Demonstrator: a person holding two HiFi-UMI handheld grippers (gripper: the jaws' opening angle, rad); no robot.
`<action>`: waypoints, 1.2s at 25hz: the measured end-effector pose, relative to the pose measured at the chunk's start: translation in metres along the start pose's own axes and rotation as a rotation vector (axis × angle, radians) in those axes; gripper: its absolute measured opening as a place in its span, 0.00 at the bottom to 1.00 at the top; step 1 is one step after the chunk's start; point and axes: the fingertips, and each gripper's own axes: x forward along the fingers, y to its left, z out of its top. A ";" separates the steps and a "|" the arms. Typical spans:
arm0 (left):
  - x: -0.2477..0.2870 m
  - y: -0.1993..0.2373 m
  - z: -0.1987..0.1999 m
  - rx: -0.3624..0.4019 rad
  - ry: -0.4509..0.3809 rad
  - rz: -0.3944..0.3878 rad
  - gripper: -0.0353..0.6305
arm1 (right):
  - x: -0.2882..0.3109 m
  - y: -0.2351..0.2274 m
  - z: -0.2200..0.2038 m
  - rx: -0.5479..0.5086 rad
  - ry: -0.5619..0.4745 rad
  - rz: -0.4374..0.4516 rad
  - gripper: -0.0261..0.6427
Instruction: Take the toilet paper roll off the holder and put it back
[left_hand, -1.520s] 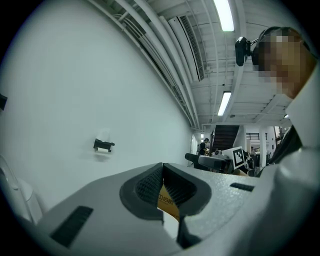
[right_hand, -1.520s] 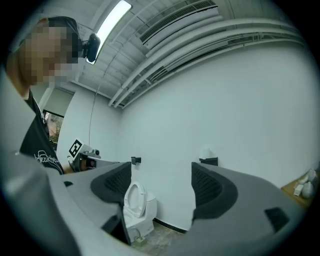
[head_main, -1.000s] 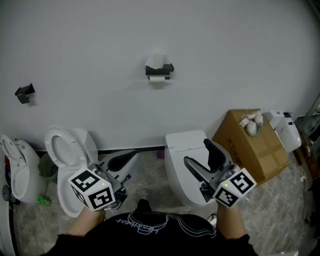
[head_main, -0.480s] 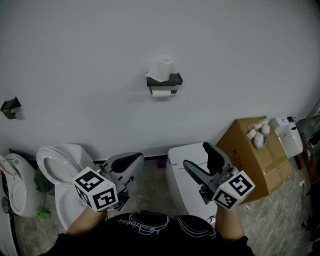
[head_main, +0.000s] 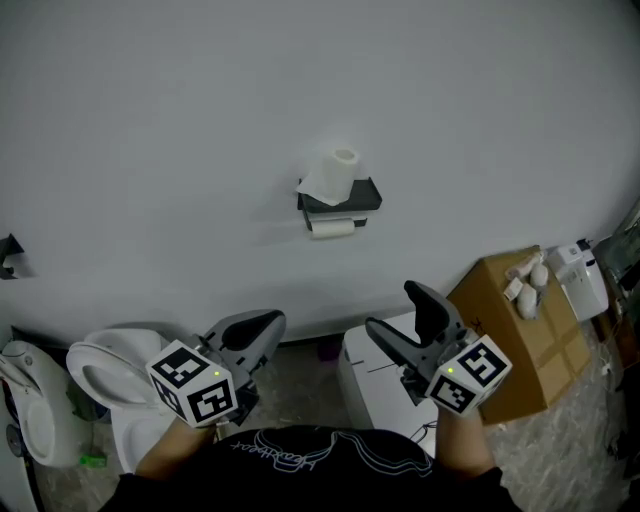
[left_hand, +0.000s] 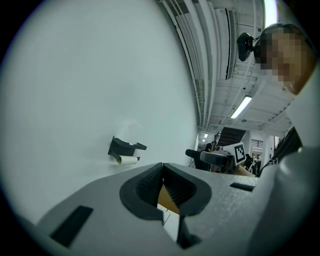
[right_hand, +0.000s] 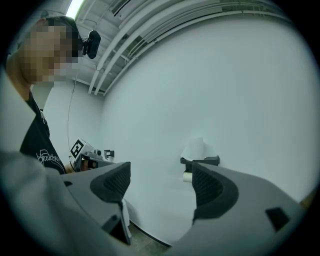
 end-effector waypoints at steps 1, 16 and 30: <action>0.003 0.006 0.002 0.001 0.000 0.001 0.06 | 0.006 -0.004 0.000 -0.002 0.001 -0.001 0.61; 0.036 0.070 0.025 0.012 -0.002 0.069 0.06 | 0.085 -0.066 0.008 -0.025 0.041 0.011 0.60; 0.077 0.111 0.052 0.033 -0.021 0.112 0.06 | 0.150 -0.126 0.040 -0.056 0.009 0.054 0.60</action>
